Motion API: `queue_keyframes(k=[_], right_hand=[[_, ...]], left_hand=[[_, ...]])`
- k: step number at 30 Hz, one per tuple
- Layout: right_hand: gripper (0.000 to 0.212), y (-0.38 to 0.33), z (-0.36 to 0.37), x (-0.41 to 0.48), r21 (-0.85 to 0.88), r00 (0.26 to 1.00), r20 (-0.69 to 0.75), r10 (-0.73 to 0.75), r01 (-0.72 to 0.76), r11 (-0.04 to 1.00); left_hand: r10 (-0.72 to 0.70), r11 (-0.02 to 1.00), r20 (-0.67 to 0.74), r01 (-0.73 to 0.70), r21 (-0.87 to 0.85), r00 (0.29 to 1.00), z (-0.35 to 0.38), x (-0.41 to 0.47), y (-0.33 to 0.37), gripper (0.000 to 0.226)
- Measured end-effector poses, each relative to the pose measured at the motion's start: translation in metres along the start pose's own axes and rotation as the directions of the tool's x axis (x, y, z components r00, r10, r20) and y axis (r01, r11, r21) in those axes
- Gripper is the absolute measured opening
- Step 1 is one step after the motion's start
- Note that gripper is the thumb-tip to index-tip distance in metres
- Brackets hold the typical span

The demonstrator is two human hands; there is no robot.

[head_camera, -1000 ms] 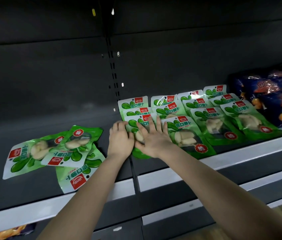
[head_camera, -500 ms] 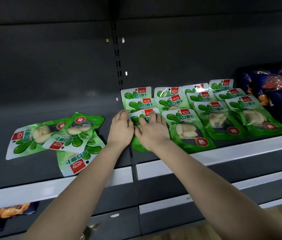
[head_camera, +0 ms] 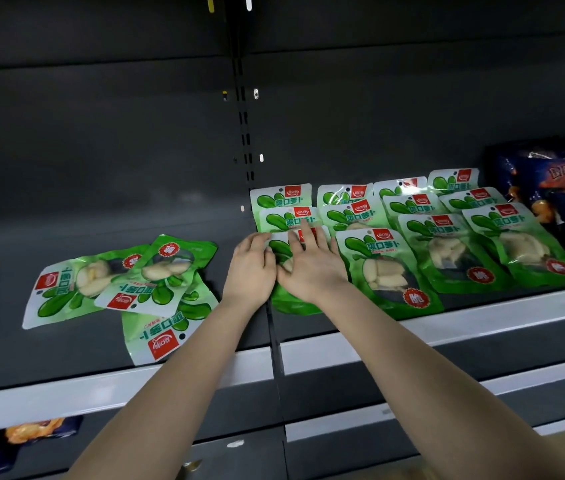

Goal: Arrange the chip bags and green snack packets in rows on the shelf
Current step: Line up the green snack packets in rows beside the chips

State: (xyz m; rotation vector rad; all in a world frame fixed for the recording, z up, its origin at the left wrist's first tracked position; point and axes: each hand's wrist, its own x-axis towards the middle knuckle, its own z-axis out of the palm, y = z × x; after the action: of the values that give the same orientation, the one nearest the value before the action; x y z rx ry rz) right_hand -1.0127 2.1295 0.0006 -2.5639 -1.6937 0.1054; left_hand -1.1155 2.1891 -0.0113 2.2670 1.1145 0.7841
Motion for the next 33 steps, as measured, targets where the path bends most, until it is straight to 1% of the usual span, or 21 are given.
queue_keyframes(k=[3,8,13,19,23,28,33], right_hand=[[0.075,0.000,-0.004,0.003,-0.034,0.999,0.050,-0.003,0.004,0.999],[0.078,0.001,-0.008,0.005,-0.084,0.999,-0.041,-0.028,0.025,0.996],[0.074,0.006,-0.001,-0.001,-0.013,0.993,-0.110,-0.040,0.039,0.999],[0.073,0.006,0.005,-0.005,-0.008,0.991,-0.130,-0.036,0.035,0.999],[0.072,0.007,0.009,-0.010,0.033,0.987,-0.155,-0.037,0.042,0.999],[0.064,0.007,0.012,-0.011,0.030,0.981,-0.190,-0.042,0.049,0.998],[0.056,0.006,0.010,-0.012,0.095,0.973,-0.229,-0.040,0.063,0.993]], left_hand=[[-0.012,1.000,0.000,0.012,-0.008,1.000,0.000,0.001,-0.001,0.038],[0.002,1.000,-0.003,-0.002,-0.007,1.000,0.001,0.000,-0.001,0.036],[0.002,1.000,-0.003,-0.002,0.006,1.000,-0.001,0.000,-0.002,0.035],[0.010,1.000,-0.005,-0.010,0.006,1.000,-0.001,-0.001,-0.001,0.037],[0.015,1.000,-0.004,-0.015,0.003,1.000,0.000,0.000,-0.001,0.036],[0.008,1.000,-0.001,-0.008,0.000,1.000,0.000,0.000,-0.001,0.036],[-0.002,1.000,0.006,0.002,-0.006,1.000,-0.001,0.000,0.000,0.037]])
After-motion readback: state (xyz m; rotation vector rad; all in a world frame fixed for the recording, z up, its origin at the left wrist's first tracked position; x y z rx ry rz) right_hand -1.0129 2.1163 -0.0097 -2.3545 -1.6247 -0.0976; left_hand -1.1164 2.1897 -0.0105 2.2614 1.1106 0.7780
